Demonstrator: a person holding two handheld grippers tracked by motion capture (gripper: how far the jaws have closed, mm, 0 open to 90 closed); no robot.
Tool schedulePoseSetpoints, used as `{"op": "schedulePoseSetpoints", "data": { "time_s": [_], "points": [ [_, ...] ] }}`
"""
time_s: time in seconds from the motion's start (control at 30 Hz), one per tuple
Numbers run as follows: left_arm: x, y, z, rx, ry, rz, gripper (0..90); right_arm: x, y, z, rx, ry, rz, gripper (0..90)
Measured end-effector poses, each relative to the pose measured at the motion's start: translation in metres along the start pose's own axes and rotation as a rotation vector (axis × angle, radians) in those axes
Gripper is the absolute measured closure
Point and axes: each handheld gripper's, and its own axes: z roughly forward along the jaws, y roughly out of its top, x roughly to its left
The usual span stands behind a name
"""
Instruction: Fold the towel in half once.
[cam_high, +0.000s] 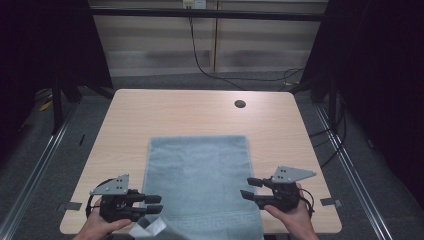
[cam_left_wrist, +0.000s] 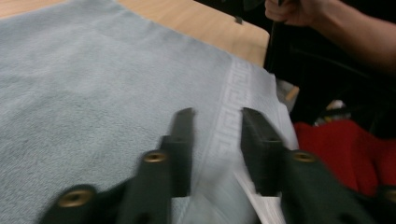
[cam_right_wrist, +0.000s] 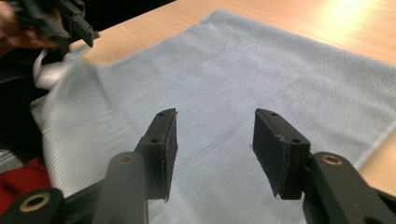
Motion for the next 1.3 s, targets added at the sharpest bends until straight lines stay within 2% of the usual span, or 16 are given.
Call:
{"op": "schedulePoseSetpoints", "data": {
  "time_s": [0.1, 0.2, 0.3, 0.4, 0.47, 0.53, 0.57, 0.6, 0.67, 0.73, 0.8, 0.87, 1.07, 1.17, 1.23, 1.3],
  "points": [
    [0.021, 0.005, 0.001, -0.019, 0.076, -0.047, 60.3, -0.013, 0.004, 0.021, 0.010, -0.006, 0.012, 52.3],
    [0.047, 0.008, 0.008, 0.007, 0.179, -0.100, 60.6, -0.027, 0.006, 0.041, 0.050, -0.027, 0.022, 52.4],
    [0.070, 0.009, 0.018, 0.044, 0.270, -0.129, 60.5, -0.044, 0.007, 0.057, 0.075, -0.043, 0.042, 52.3],
    [0.090, 0.012, 0.028, 0.077, 0.329, -0.157, 60.8, -0.060, 0.010, 0.071, 0.094, -0.062, 0.062, 52.2],
    [0.102, 0.015, 0.034, 0.078, 0.343, -0.184, 60.4, -0.070, 0.011, 0.082, 0.118, -0.077, 0.071, 51.6],
    [0.112, 0.016, 0.041, 0.111, 0.378, -0.179, 59.1, -0.078, 0.013, 0.092, 0.132, -0.102, 0.073, 50.9],
    [0.116, 0.016, 0.043, 0.091, 0.399, -0.188, 58.7, -0.083, 0.014, 0.096, 0.132, -0.109, 0.079, 50.6],
    [0.121, 0.015, 0.044, 0.093, 0.399, -0.200, 58.9, -0.086, 0.015, 0.100, 0.133, -0.116, 0.095, 50.4],
    [0.128, 0.013, 0.047, 0.125, 0.435, -0.194, 59.2, -0.091, 0.014, 0.106, 0.138, -0.135, 0.105, 50.4],
    [0.132, 0.010, 0.051, 0.124, 0.436, -0.202, 59.3, -0.094, 0.011, 0.112, 0.156, -0.138, 0.113, 50.6],
    [0.128, 0.010, 0.054, 0.139, 0.450, -0.164, 58.6, -0.093, 0.005, 0.117, 0.197, -0.148, 0.098, 50.4],
    [0.125, 0.008, 0.054, 0.141, 0.450, -0.150, 58.1, -0.091, 0.002, 0.117, 0.185, -0.152, 0.089, 50.2],
    [0.117, 0.002, 0.054, 0.123, 0.409, -0.148, 58.3, -0.086, -0.004, 0.105, 0.208, -0.128, 0.081, 52.4],
    [0.109, 0.003, 0.058, 0.145, 0.408, -0.137, 58.4, -0.080, -0.010, 0.097, 0.201, -0.145, 0.072, 55.3],
    [0.106, 0.002, 0.058, 0.134, 0.390, -0.162, 57.7, -0.075, -0.013, 0.093, 0.201, -0.153, 0.063, 55.2],
    [0.103, 0.000, 0.058, 0.129, 0.371, -0.151, 57.8, -0.072, -0.016, 0.088, 0.211, -0.153, 0.073, 55.2]
  ]
}}
